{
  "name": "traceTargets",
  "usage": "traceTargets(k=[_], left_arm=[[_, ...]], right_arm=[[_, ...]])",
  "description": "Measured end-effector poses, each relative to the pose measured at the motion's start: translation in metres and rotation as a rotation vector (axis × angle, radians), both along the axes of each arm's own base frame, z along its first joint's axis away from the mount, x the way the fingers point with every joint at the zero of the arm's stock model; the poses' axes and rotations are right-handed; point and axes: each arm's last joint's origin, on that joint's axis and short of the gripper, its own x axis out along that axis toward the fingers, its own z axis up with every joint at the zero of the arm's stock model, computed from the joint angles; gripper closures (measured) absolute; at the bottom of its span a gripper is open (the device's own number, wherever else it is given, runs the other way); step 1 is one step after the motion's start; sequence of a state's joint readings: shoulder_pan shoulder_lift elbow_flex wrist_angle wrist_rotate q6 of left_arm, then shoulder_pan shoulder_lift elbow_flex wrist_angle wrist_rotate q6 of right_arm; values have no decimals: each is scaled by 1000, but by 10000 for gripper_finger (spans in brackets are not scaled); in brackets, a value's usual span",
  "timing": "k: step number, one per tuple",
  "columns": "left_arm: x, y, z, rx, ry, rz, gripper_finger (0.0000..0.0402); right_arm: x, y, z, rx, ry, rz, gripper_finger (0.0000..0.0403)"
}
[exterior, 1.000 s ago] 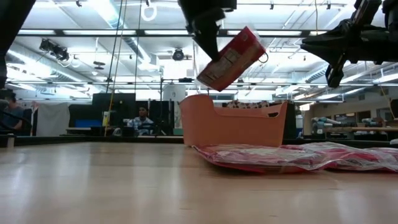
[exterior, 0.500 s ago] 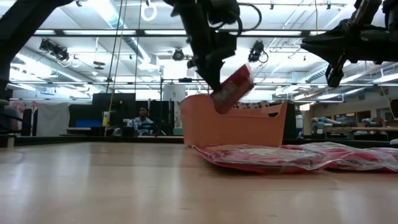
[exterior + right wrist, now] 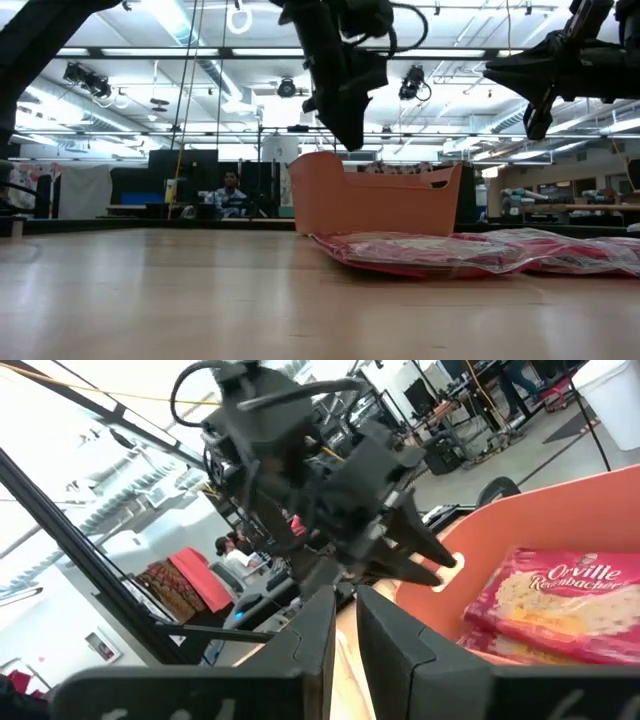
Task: Sort popcorn bags into baskets
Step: Put the red popcorn bag into the orange bin
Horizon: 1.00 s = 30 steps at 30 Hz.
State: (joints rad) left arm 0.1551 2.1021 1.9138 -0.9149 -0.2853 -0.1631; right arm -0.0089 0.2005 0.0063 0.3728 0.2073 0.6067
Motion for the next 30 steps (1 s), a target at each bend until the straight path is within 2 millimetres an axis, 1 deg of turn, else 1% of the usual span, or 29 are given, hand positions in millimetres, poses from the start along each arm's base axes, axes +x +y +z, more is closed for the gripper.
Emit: traceTargets(k=[3, 6, 8, 11, 14, 16, 20, 23, 30], left_arm=[[1, -6, 7, 15, 9, -47, 260], [3, -14, 10, 15, 13, -127, 250], [4, -23, 11, -12, 15, -217, 250], [6, -41, 10, -55, 28, -404, 249], [7, -61, 9, -21, 52, -581, 249], [8, -72, 7, 7, 65, -652, 249], [8, -88, 6, 27, 71, -711, 249], [8, -97, 6, 27, 68, -731, 249], [8, -101, 7, 21, 58, -720, 249]], right_arm=[[0, 0, 0, 0, 1, 0, 351], [0, 0, 0, 0, 1, 0, 351], [0, 0, 0, 0, 1, 0, 351], [0, 0, 0, 0, 1, 0, 351], [0, 0, 0, 0, 1, 0, 351], [0, 0, 0, 0, 1, 0, 351], [0, 0, 0, 0, 1, 0, 351], [0, 0, 0, 0, 1, 0, 351], [0, 0, 0, 0, 1, 0, 351]])
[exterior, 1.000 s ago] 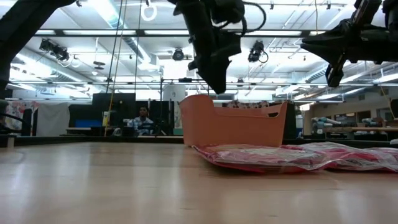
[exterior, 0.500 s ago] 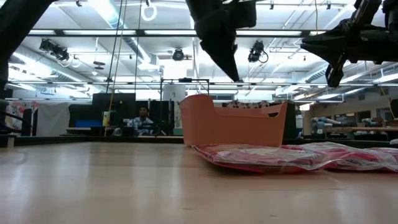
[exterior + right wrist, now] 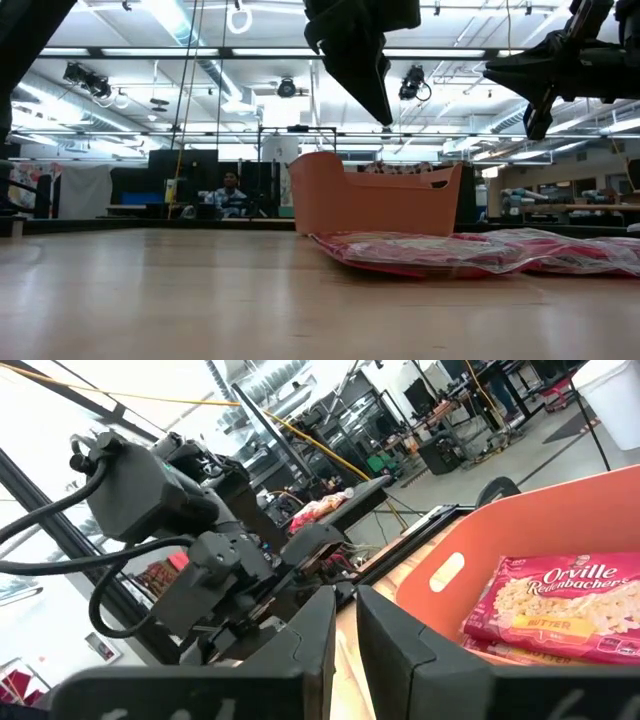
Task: Sort popcorn bags into baskets
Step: Put the red popcorn bag into the orange bin
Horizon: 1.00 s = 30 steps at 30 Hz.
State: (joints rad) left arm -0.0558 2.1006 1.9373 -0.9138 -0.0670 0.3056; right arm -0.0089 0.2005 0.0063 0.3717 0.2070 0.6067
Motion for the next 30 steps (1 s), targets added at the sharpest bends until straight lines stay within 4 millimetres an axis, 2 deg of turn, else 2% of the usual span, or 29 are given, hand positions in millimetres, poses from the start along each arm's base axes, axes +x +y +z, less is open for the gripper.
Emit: traceTargets(k=[14, 19, 30], left_arm=[[0, -23, -5, 39, 18, -174, 249], [1, -35, -18, 31, 69, -231, 249], [2, -34, -29, 41, 112, -227, 249]], right_arm=[[0, 0, 0, 0, 0, 0, 351], [0, 0, 0, 0, 1, 1, 351], [0, 0, 0, 0, 0, 1, 351]])
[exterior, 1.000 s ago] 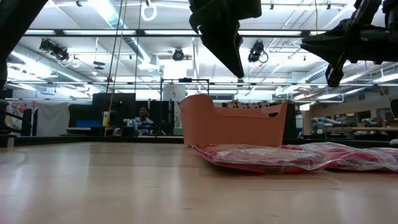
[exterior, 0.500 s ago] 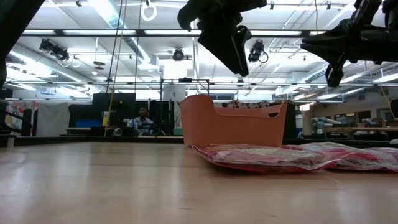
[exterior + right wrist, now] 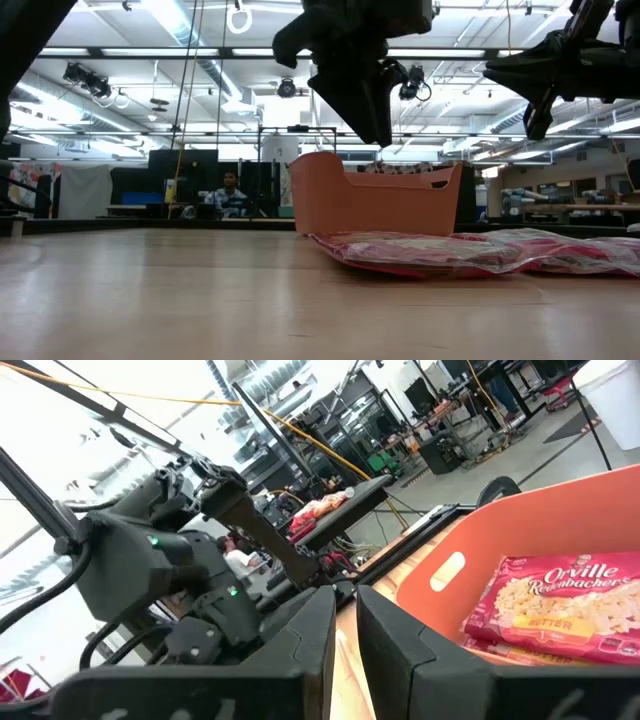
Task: Sort popcorn bags into baskets
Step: Put the red popcorn bag into the orange bin
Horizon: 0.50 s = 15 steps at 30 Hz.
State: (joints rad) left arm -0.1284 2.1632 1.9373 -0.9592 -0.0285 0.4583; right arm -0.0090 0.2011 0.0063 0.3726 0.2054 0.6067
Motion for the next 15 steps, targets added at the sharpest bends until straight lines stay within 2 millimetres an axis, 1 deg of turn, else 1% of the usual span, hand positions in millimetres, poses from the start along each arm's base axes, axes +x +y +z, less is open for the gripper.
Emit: traceTargets(k=[15], left_arm=[[-1, -3, 0, -14, 11, 33, 249]], right_arm=[[0, 0, 0, 0, 0, 0, 351]])
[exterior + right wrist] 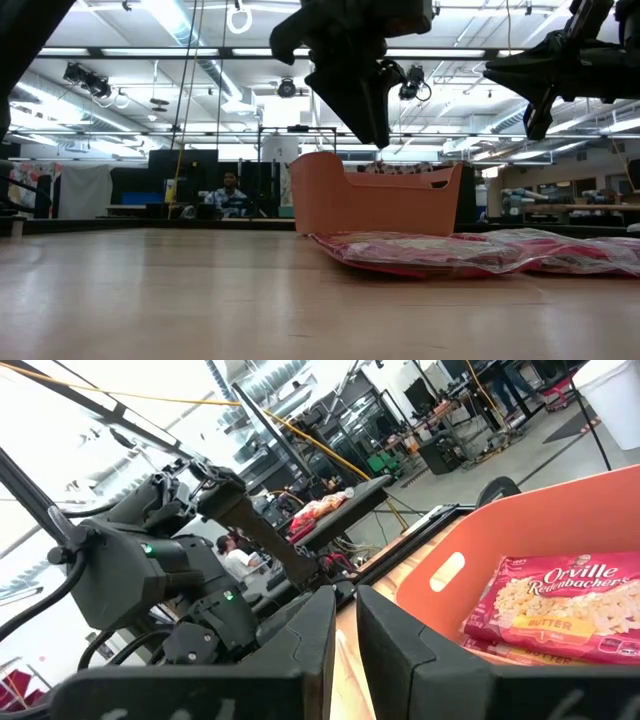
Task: Sort popcorn bags into baskets
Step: Put the red popcorn bag into the orange bin
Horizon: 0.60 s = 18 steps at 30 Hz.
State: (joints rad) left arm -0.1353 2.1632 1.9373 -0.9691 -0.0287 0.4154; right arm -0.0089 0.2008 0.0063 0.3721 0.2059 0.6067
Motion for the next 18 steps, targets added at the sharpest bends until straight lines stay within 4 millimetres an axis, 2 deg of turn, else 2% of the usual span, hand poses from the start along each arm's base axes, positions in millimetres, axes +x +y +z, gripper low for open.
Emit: traceTargets(k=[18], left_arm=[[-3, -4, -1, -52, 34, 12, 249]], right_arm=[[0, 0, 0, 0, 0, 0, 351]])
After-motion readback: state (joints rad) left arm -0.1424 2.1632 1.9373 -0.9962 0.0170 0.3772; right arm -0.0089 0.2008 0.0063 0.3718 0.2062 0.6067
